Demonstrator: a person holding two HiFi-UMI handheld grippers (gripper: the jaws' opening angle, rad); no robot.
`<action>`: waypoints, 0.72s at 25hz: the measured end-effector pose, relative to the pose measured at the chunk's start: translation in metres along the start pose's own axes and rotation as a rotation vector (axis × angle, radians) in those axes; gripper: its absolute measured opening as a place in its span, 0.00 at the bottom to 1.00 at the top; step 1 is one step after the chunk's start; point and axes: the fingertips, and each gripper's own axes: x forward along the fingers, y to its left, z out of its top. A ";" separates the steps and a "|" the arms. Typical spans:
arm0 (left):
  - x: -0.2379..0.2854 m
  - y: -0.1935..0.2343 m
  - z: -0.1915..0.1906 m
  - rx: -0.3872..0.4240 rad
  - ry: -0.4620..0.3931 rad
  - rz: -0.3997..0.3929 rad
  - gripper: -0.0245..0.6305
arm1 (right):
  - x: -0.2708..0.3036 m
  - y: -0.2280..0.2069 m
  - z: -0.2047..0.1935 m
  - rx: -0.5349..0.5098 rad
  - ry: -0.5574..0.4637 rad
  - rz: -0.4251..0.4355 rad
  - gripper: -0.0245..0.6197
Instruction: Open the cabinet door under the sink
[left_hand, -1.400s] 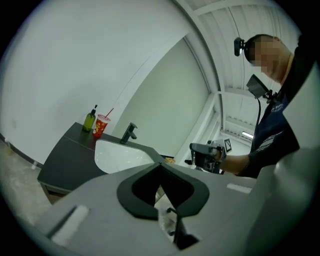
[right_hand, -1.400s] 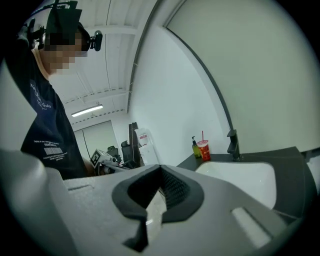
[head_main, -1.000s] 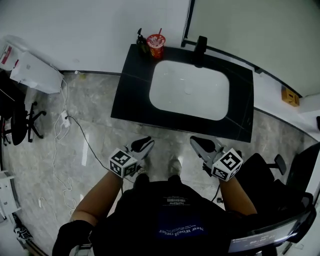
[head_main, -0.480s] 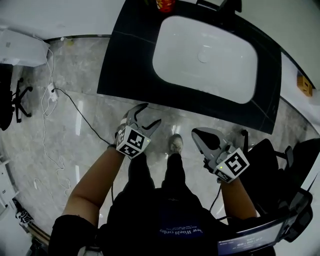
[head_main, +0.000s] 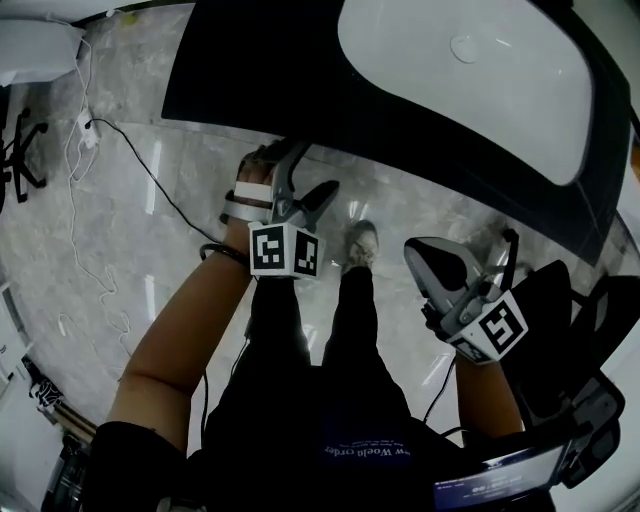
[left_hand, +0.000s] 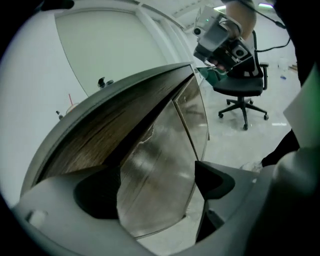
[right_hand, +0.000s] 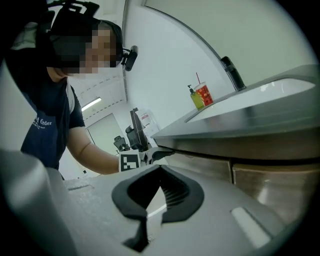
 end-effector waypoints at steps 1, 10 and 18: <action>-0.001 0.002 0.003 0.024 0.005 0.014 0.74 | 0.000 -0.001 0.002 -0.007 -0.006 0.003 0.04; 0.017 -0.010 -0.029 0.332 0.100 0.173 0.77 | 0.033 -0.014 -0.040 -0.032 -0.021 0.035 0.04; 0.022 -0.014 -0.051 0.501 0.211 0.232 0.78 | 0.037 -0.002 -0.076 -0.011 0.017 0.051 0.04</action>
